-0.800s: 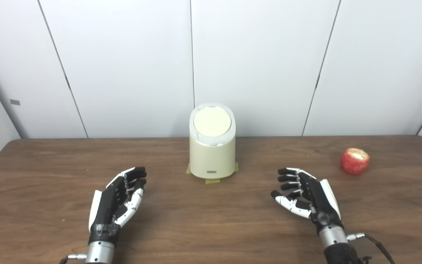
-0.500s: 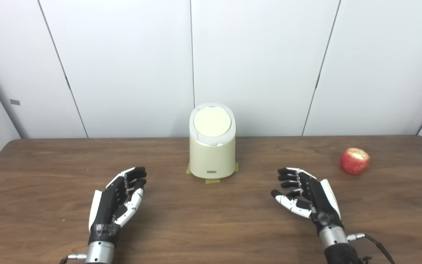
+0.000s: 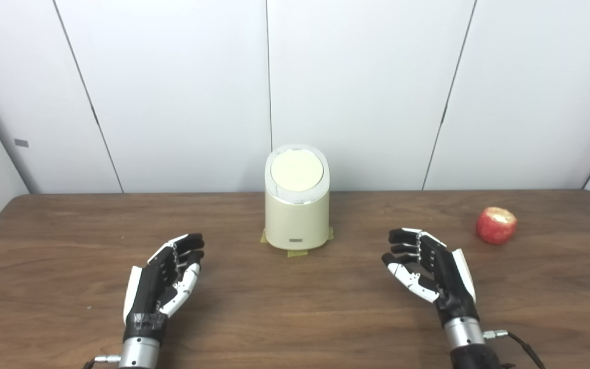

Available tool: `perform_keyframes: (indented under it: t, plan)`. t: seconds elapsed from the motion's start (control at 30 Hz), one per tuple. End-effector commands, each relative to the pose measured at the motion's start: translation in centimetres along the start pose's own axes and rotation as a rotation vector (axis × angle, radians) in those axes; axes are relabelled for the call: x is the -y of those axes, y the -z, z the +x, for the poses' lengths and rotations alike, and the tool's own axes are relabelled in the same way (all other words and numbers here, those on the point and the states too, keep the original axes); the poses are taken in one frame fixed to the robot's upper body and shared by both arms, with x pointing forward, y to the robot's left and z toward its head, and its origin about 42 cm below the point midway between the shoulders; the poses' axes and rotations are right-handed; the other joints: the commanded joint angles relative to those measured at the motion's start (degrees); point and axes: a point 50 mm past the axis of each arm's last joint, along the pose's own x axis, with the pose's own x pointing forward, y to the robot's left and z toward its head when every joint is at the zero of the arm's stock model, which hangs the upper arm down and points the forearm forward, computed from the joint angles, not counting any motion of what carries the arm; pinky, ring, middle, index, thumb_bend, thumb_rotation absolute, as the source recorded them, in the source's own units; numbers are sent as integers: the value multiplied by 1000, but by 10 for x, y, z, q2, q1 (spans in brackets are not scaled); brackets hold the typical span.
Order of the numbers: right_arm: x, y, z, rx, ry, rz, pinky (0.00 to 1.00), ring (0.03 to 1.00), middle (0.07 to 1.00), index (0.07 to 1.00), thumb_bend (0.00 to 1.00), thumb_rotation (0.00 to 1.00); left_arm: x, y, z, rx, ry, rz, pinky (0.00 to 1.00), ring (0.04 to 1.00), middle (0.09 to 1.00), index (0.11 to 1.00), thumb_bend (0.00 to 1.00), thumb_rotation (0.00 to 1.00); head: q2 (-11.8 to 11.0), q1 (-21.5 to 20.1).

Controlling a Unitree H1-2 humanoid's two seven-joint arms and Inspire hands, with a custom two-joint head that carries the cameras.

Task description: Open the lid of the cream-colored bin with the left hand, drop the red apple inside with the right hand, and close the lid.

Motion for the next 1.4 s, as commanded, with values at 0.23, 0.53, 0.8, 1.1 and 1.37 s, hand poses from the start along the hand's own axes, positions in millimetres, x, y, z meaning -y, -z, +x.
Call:
perform_keyframes:
  t: [0.23,0.53,0.8,1.1,1.37]
  plan:
    - [-1,-16,19,108,20,4,535,630,657,642,246,296,4,-51,37,169,-46,116,643,719,738,722,299,374,-10,3]
    - [-3,-14,19,81,16,-7,489,597,637,654,251,284,43,-127,112,175,-52,350,977,996,996,992,873,446,-14,1]
    - [-3,-17,17,73,11,-24,477,591,631,655,251,231,79,-171,151,187,-34,433,1000,1000,1000,1000,867,470,-12,2]
    - [-4,-18,16,67,6,-32,468,587,621,659,255,279,109,-185,172,154,22,560,1000,1000,1000,1000,931,413,-10,-2]
    - [-5,-20,14,62,4,-43,578,668,686,657,248,272,120,-182,182,125,21,627,1000,1000,1000,1000,923,319,-8,-5]
